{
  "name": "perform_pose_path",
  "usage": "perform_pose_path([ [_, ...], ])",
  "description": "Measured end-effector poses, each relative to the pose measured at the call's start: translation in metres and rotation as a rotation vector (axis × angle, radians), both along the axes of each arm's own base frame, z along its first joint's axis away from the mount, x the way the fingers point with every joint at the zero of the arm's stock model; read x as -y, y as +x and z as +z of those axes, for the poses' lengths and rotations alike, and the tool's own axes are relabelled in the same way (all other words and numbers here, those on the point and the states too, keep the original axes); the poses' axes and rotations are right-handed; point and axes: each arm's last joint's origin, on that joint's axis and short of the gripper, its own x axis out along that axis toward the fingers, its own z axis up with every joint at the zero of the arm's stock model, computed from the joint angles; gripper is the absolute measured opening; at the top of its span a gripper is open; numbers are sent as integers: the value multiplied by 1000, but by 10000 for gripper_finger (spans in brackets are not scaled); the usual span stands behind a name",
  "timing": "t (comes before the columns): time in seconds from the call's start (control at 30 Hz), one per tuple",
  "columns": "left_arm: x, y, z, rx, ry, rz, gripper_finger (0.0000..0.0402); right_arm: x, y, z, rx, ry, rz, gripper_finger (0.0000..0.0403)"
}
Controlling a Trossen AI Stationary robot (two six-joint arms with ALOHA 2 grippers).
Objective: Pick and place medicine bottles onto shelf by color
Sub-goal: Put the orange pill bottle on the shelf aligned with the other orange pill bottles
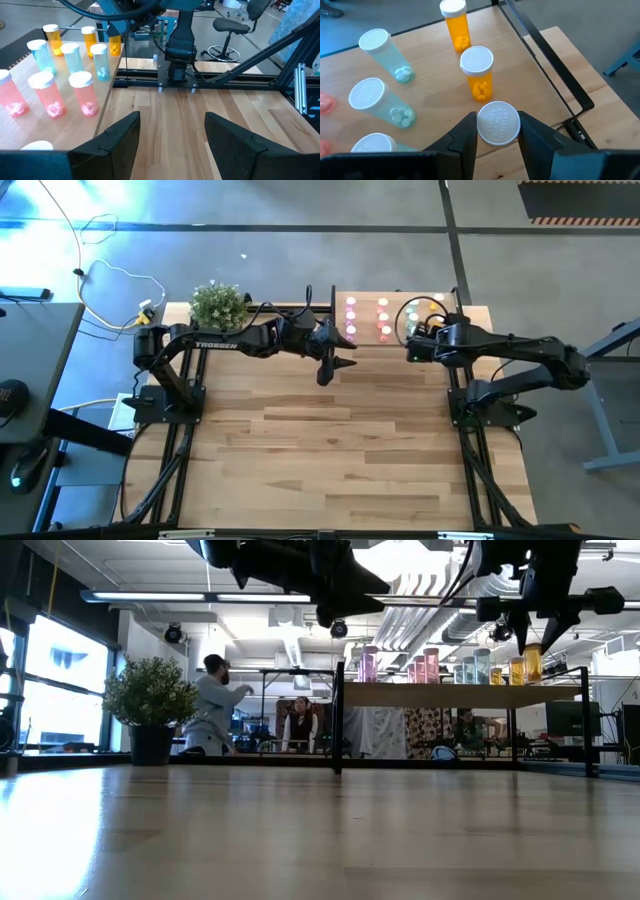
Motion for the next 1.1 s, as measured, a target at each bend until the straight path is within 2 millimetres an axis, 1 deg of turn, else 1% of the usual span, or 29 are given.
perform_pose_path([
  [0.4,0,0,0,0,0,0,213,0,1,-1,11,-1,-24,114],
  [0.7,0,0,0,0,0,0,213,3,10,-9,-33,-3,-34,114],
  [1.1,0,0,0,0,0,0,213,3,9,-9,-34,-23,-59,114],
])
